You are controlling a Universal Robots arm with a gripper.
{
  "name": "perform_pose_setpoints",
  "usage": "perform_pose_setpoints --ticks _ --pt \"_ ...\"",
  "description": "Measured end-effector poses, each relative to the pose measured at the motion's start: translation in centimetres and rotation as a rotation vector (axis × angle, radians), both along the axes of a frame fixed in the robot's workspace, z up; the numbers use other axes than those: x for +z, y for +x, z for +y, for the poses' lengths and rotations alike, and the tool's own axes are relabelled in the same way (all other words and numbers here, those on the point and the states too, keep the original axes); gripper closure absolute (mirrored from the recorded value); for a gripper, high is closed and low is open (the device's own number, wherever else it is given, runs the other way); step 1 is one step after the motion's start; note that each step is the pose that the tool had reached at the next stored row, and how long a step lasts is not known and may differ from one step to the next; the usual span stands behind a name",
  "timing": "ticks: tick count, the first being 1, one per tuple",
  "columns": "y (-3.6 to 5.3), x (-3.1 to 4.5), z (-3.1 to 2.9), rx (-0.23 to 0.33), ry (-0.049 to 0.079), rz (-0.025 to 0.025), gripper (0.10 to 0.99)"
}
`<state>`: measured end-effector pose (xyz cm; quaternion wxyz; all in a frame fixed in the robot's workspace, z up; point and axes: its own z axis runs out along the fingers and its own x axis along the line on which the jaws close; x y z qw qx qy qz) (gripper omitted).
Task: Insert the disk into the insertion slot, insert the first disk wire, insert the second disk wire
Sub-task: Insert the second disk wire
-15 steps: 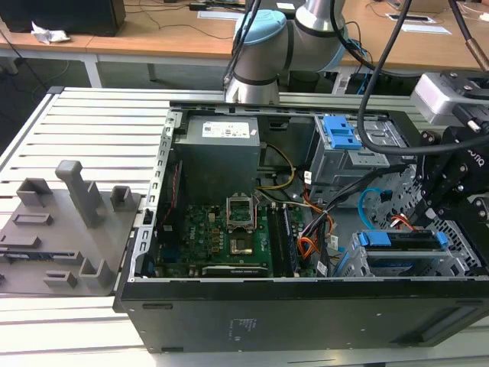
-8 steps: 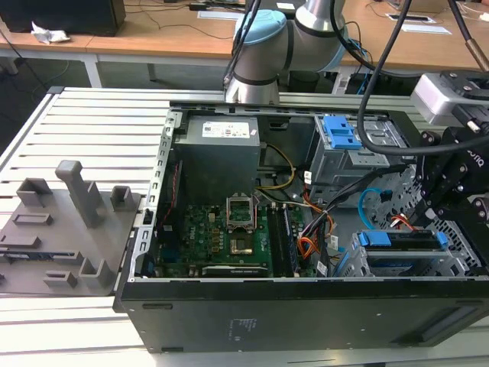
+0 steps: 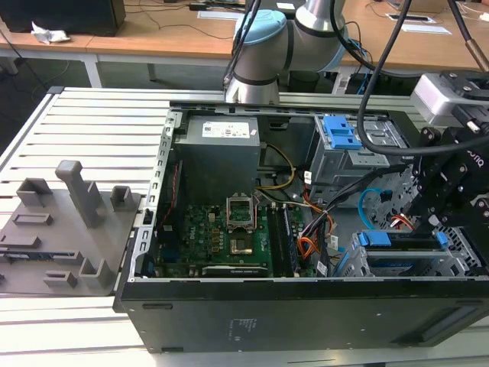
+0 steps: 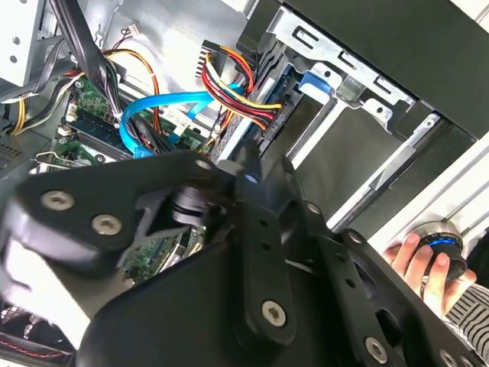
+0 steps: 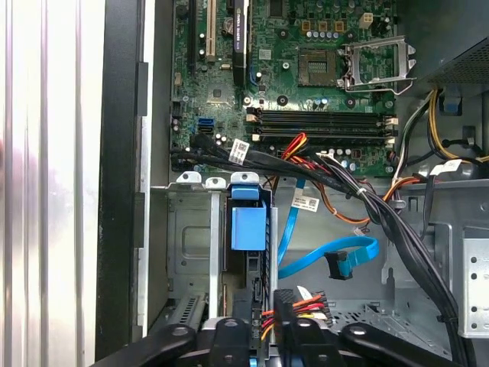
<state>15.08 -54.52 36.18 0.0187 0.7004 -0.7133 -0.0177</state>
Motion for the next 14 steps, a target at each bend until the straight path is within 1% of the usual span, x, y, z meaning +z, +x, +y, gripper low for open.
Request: perform_pose_setpoints --ticks 1,2,5,6,9,14 --pt "0.0 0.0 0.0 0.0 0.0 0.0 0.792" --pt "0.0 -0.01 0.0 0.0 0.0 0.0 0.725" --pt "0.0 0.0 0.0 0.0 0.0 0.0 0.725" --pt "0.0 0.58 0.0 0.0 0.0 0.0 0.725" --pt "0.0 1.33 0.01 0.0 0.0 -0.0001 0.725" --pt "0.0 1.4 0.01 0.0 0.0 0.0 0.725"
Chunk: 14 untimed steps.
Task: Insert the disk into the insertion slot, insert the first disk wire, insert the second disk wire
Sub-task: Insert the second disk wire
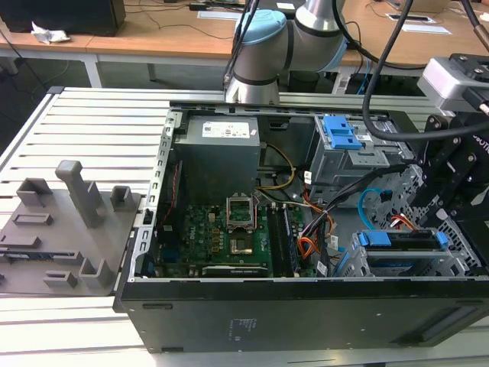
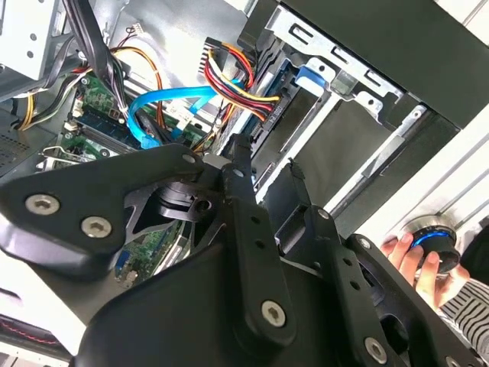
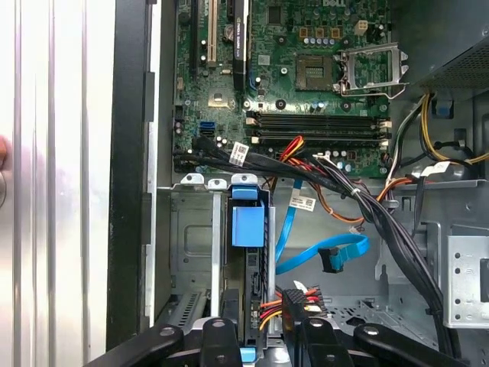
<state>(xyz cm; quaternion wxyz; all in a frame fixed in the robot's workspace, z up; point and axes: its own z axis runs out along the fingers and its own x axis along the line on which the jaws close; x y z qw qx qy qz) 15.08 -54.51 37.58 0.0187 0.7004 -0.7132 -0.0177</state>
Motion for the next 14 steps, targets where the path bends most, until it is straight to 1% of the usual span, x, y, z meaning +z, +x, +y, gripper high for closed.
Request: perform_pose_setpoints --ticks 3,7,8,14 --pt "0.0 0.02 0.09 0.0 0.0 0.0 0.725" --pt "0.0 0.01 0.54 0.0 0.0 0.0 0.725" --pt "0.0 0.01 0.78 0.0 0.0 0.0 0.725" --pt "0.0 0.01 1.32 0.0 0.0 0.0 0.725"
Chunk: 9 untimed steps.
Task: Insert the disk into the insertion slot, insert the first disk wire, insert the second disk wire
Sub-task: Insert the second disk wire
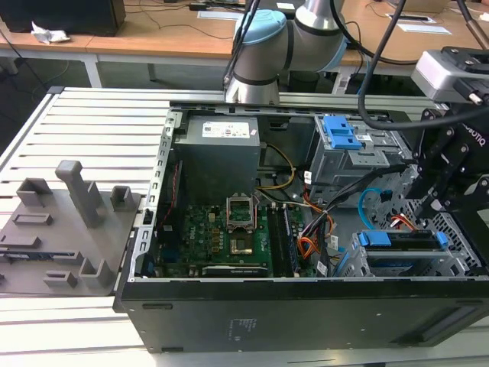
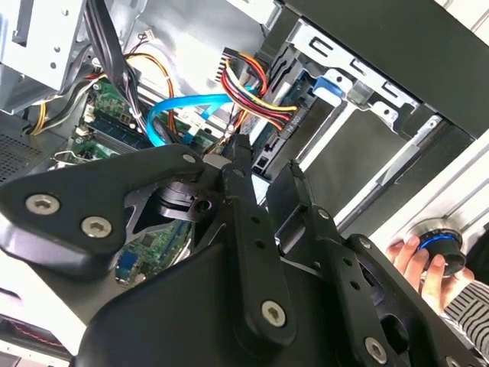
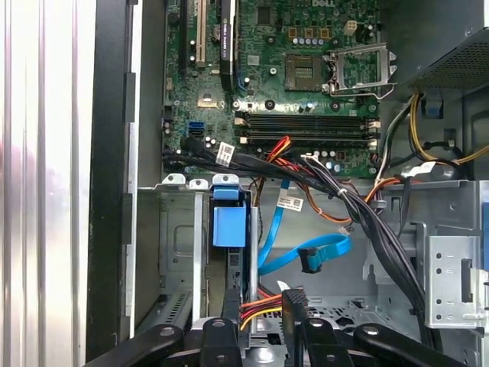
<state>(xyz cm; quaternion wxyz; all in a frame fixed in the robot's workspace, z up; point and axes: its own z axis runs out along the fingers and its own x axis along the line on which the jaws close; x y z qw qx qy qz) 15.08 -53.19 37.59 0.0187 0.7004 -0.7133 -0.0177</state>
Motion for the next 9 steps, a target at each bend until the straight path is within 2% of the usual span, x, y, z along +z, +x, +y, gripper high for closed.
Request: perform_pose_setpoints --ticks 9 --pt "0.0 0.0 0.96 0.0 0.0 0.0001 0.725"
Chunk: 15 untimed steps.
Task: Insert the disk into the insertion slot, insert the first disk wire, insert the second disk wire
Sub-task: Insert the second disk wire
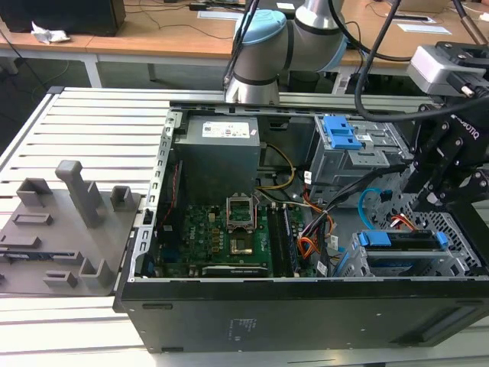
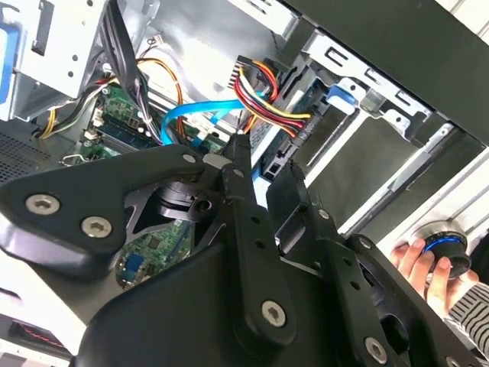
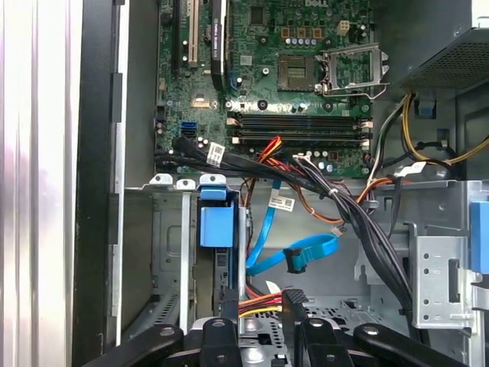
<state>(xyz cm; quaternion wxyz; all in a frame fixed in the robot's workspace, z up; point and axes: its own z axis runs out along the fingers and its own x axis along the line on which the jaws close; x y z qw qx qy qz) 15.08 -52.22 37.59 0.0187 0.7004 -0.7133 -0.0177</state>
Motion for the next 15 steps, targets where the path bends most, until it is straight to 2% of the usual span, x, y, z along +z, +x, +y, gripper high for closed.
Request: perform_pose_setpoints --ticks 2,5,7,9,10,11,12,15 --pt "0.0 0.0 0.47 0.0 0.0 0.0 0.725" --pt "0.0 -0.04 0.61 0.012 0.0 0.0 0.725" --pt "0.0 -0.04 0.62 0.057 0.0 0.0 0.725" --pt "0.0 -0.06 0.66 0.124 0.0 0.0 0.725" --pt "-0.01 -0.07 0.94 0.133 0.0 0.0 0.725" --pt "-0.45 -0.11 1.63 0.133 0.0 0.0 0.725" --pt "-1.18 -0.21 2.04 0.133 0.0 0.0 0.725" --pt "-2.33 -0.56 2.09 0.133 -0.002 0.0 0.725"
